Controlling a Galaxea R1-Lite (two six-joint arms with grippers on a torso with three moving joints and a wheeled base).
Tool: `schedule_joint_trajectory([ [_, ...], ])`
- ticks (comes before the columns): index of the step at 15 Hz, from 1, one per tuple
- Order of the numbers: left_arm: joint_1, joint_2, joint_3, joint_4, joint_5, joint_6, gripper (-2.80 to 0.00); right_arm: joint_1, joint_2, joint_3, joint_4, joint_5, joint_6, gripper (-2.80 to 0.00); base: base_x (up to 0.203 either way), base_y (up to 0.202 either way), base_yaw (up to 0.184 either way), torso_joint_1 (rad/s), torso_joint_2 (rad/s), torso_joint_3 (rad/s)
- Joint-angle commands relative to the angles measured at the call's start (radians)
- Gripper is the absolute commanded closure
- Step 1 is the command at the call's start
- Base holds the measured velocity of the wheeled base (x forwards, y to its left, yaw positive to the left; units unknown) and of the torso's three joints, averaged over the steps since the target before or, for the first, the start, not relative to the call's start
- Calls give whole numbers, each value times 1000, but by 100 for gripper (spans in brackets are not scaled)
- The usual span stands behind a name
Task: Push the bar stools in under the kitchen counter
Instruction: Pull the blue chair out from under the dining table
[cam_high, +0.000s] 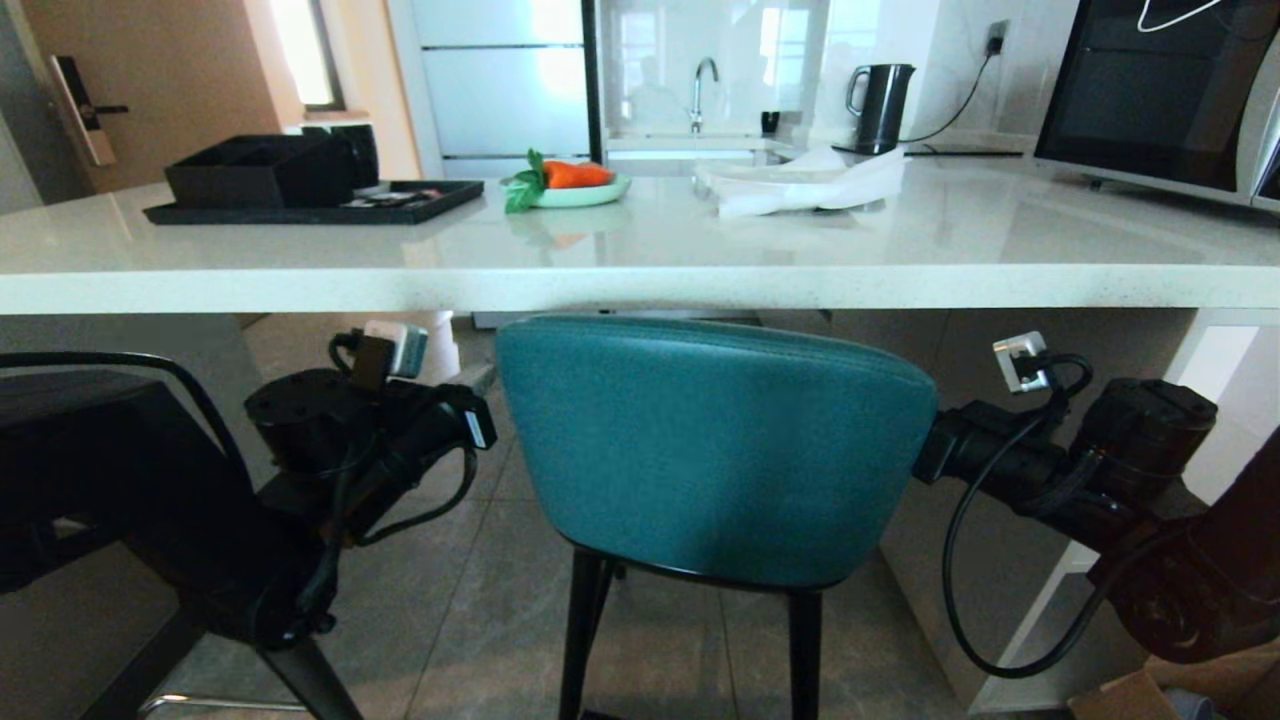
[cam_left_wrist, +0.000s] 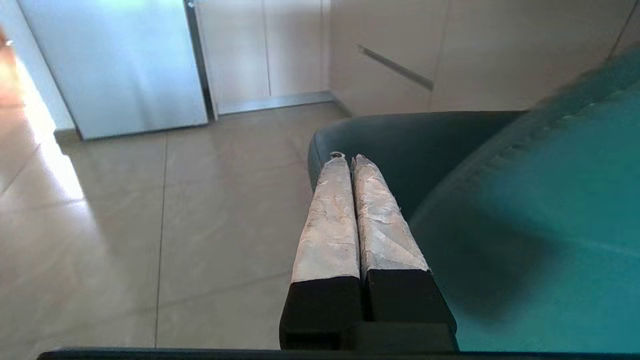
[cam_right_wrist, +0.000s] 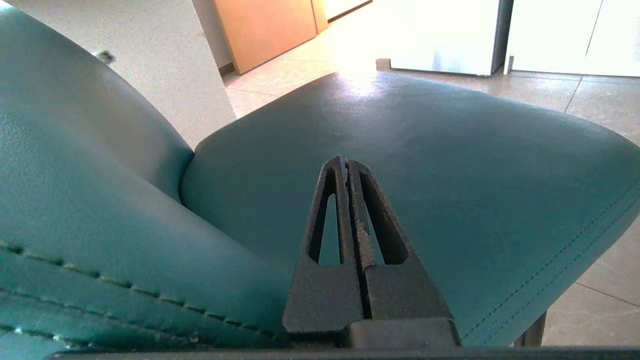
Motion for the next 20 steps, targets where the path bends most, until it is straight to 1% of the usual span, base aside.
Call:
schedule_joint_trajectory([
  [1,0,76,-54,-9,-20,5,0,1,2,-1,-8,3,1,0,0,0,0,0,0,0],
  [2,-9,79,-63,-9,-43,7,0,1,2,1,-8,3,-1,0,0,0,0,0,0,0],
  [3,-27,78,-69,-9,-49,7,0,1,2,3,-8,3,0,0,0,0,0,0,0,0],
  [9,-171,24,-76,-9,-53,4,0,1,1,22,-8,3,-16,0,0,0,0,0,0,0],
  [11,-189,-1,-58,-9,-53,4,0,-2,0,22,-8,1,-16,0,0,0,0,0,0,0],
  [13,-212,-42,-3,-9,-54,4,0,-1,1,22,-8,1,-16,0,0,0,0,0,0,0],
  [16,-266,-97,98,-9,-52,5,0,-1,1,21,-8,1,-17,0,0,0,0,0,0,0],
  [20,-348,-143,193,-9,-38,5,0,-3,1,22,-8,1,-19,0,0,0,0,0,0,0],
])
